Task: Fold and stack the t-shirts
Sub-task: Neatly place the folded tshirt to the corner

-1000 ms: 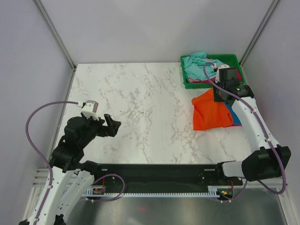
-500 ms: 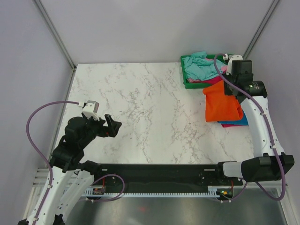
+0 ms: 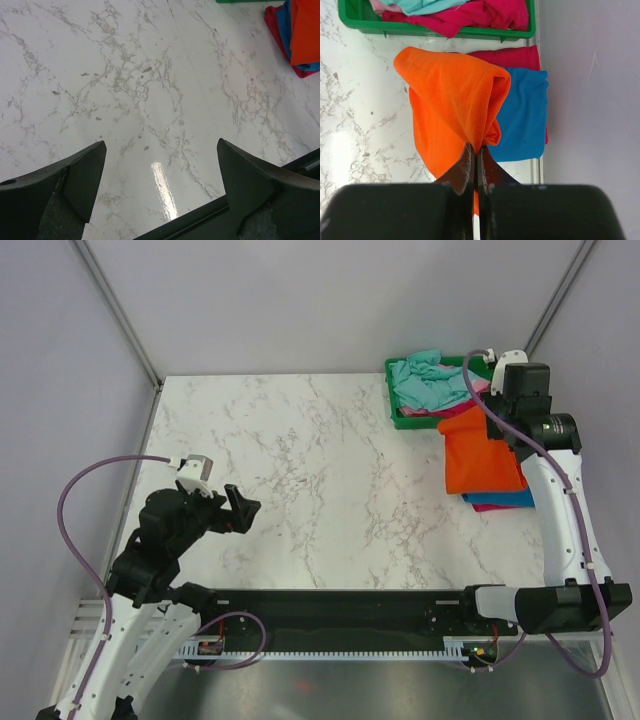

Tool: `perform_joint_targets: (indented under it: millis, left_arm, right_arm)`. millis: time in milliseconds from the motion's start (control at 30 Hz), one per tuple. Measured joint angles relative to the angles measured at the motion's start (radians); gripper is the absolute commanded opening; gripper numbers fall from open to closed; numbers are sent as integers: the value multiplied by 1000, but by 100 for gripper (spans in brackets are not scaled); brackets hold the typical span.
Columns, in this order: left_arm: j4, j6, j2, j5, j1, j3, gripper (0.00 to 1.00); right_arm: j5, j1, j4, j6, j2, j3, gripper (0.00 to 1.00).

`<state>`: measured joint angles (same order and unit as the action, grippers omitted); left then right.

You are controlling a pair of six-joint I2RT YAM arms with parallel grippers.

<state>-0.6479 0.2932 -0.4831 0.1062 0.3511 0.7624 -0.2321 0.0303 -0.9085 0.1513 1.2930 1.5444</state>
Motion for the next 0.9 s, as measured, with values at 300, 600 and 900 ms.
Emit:
perform_joint_targets:
  millis: [300, 600, 900]
  left_arm:
    - [0, 0, -11, 0, 11, 0, 100]
    - [0, 0, -14, 0, 16, 0, 100]
    - [0, 0, -15, 0, 18, 0, 100]
  right_arm:
    - [-47, -85, 10, 4, -5, -68, 0]
    - [-91, -189, 44, 4, 66, -57, 0]
    - [-89, -237, 135, 38, 148, -80, 0]
